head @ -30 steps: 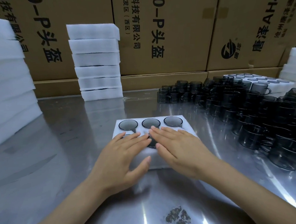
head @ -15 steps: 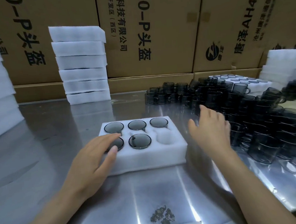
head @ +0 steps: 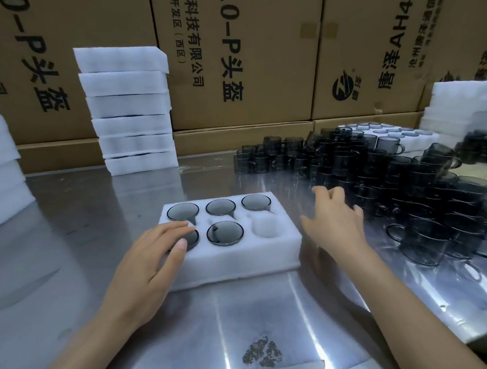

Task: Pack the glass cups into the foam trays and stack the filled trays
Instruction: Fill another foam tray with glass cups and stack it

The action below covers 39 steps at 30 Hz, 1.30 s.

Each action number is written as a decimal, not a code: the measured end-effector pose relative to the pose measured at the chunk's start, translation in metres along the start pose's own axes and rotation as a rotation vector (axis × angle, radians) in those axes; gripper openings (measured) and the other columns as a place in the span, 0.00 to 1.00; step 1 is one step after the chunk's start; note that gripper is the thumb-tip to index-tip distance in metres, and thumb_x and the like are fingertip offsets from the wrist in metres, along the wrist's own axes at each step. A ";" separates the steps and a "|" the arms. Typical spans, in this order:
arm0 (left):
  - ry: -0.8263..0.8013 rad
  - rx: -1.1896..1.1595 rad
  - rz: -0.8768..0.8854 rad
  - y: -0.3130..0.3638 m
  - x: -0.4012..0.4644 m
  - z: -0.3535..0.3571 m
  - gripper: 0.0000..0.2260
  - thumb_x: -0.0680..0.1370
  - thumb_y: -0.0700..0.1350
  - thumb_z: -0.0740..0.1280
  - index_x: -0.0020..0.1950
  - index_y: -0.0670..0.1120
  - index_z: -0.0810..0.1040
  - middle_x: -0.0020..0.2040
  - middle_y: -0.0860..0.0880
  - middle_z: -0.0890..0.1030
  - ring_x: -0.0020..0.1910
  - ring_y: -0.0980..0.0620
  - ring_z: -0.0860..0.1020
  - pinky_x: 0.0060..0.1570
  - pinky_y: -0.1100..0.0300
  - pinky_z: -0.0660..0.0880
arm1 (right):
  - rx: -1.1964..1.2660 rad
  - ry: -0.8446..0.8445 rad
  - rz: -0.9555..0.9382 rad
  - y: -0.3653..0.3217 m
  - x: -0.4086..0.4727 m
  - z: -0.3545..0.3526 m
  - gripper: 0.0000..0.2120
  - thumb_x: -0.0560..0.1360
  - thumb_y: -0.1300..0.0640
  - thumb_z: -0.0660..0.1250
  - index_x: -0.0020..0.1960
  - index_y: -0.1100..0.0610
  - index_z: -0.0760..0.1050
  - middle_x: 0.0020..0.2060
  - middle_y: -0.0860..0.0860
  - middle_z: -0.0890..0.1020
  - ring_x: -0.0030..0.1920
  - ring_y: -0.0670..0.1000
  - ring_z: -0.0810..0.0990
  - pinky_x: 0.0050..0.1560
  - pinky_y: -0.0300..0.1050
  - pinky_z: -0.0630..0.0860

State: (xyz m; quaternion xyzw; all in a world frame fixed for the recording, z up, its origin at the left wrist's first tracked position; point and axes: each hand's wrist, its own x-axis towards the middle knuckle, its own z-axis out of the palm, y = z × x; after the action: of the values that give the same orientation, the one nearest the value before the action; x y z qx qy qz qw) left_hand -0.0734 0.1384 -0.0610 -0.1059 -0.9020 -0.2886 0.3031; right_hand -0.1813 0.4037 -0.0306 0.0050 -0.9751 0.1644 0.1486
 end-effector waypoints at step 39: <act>-0.021 0.097 -0.011 0.008 -0.001 -0.004 0.22 0.76 0.59 0.51 0.60 0.53 0.78 0.62 0.62 0.74 0.63 0.63 0.69 0.65 0.65 0.60 | 0.541 0.344 -0.672 -0.029 -0.023 -0.004 0.13 0.77 0.48 0.55 0.43 0.52 0.75 0.40 0.41 0.77 0.45 0.46 0.72 0.47 0.40 0.68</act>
State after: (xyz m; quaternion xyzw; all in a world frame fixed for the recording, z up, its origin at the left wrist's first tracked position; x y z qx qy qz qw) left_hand -0.0677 0.1423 -0.0556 -0.0893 -0.9186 -0.2453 0.2966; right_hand -0.1562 0.3766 -0.0240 0.3317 -0.8028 0.3541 0.3466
